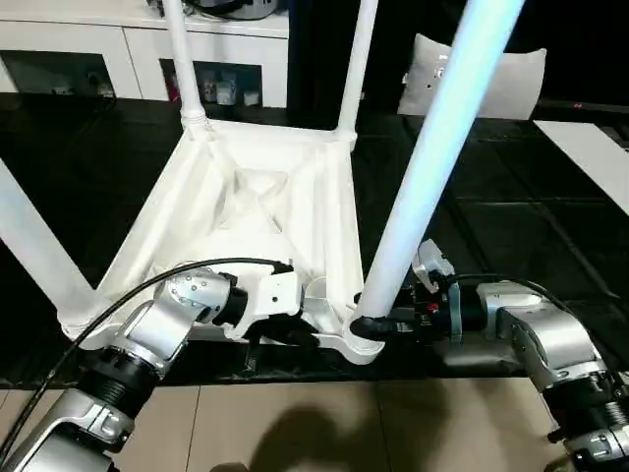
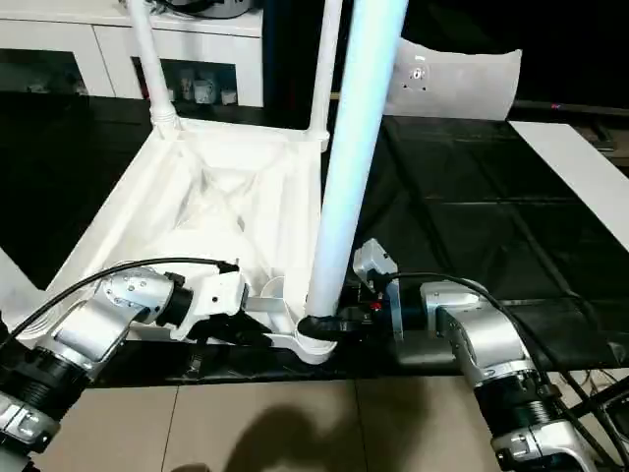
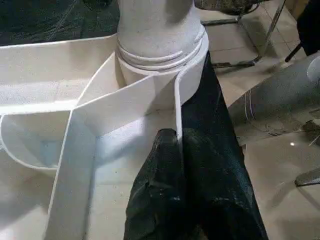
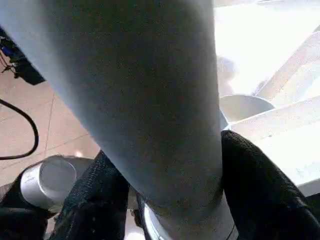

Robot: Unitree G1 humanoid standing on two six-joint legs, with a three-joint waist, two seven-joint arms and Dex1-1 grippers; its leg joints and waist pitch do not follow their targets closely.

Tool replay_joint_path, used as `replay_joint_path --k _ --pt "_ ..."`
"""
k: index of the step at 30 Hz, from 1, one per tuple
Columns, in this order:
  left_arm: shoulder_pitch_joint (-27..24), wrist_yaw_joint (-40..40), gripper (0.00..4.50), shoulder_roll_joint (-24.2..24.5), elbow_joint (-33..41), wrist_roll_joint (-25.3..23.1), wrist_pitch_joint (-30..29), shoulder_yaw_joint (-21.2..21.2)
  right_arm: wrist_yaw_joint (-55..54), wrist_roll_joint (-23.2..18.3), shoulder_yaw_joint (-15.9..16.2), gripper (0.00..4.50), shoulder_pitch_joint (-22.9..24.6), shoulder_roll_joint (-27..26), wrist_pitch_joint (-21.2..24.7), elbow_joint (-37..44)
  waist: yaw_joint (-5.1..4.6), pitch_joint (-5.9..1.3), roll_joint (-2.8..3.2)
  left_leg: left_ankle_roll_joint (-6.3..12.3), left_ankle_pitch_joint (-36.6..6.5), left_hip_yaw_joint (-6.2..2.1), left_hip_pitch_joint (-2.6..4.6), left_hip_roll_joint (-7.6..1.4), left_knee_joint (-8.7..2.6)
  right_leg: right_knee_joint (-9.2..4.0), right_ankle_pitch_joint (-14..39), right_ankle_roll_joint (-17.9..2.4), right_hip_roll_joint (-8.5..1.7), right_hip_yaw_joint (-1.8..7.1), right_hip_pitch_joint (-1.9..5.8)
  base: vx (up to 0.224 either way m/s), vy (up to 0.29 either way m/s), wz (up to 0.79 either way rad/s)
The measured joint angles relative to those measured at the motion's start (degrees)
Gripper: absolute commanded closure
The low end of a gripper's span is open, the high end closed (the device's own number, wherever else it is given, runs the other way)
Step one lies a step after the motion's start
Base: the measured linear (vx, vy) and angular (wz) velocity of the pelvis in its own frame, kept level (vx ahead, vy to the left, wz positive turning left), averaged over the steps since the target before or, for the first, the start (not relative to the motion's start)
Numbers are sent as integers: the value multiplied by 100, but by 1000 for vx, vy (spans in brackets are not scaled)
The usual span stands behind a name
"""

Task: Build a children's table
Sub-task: Rotate leg to tighten

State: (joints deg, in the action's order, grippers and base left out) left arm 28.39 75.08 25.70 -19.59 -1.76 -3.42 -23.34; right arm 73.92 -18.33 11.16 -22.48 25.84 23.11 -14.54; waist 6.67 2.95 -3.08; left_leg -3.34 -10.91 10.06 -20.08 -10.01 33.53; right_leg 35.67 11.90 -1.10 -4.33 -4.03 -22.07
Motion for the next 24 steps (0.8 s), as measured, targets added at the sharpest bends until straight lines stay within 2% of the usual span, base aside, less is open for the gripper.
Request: replay_joint_path --k 5,8,12,15,16,18,21,24 --pt "-79 -158 450 -41 90 82 -459 152 -460 27 -72 230 60 -246 89 107 -39 0 1 -4 3 0 7 0 1 11 -2 -3 0 2 1 0 0 0" --pt "-63 -805 450 -277 82 -54 -1034 361 -1622 229 -371 231 51 -772 275 91 -164 0 0 -17 12 0 12 -1 2 15 10 22 1 3 10 0 0 0" --pt "130 -2056 450 -984 -53 -321 -1763 534 -3642 540 -881 231 -245 -1518 714 -88 -352 1 -2 -27 17 -3 11 -1 4 -3 11 28 1 -1 -5 0 0 0" --pt "201 -2593 450 -1334 -60 -396 -2112 568 -4329 709 -955 231 -289 -1705 661 -89 -331 -1 1 -25 15 -4 10 2 -7 -9 4 30 1 1 -5 0 0 0" --pt "223 -2781 450 -1488 -87 -409 -2206 614 -4490 761 -977 203 -288 -1756 568 -104 -312 2 5 -24 14 -4 8 2 -8 -9 1 28 1 1 -10 0 0 0" --pt "308 -3016 450 -1670 -121 -426 -2347 621 -4718 816 -1073 187 -284 -1861 412 -128 -277 0 11 -21 13 -1 -12 4 -12 -8 -35 -2 1 4 -44 0 0 0" --pt "357 -3128 450 -1786 -119 -449 -2392 610 -4767 816 -1138 166 -227 -1897 307 -44 -231 -6 27 4 19 1 -53 4 -24 -10 -36 -1 2 3 -87 0 0 0" --pt "347 -3035 450 -1712 -109 -465 -2215 530 -4608 798 -1116 137 -147 -1759 230 39 -183 -2 33 23 29 2 -55 3 -37 -11 -34 -3 6 2 -98 0 0 0"
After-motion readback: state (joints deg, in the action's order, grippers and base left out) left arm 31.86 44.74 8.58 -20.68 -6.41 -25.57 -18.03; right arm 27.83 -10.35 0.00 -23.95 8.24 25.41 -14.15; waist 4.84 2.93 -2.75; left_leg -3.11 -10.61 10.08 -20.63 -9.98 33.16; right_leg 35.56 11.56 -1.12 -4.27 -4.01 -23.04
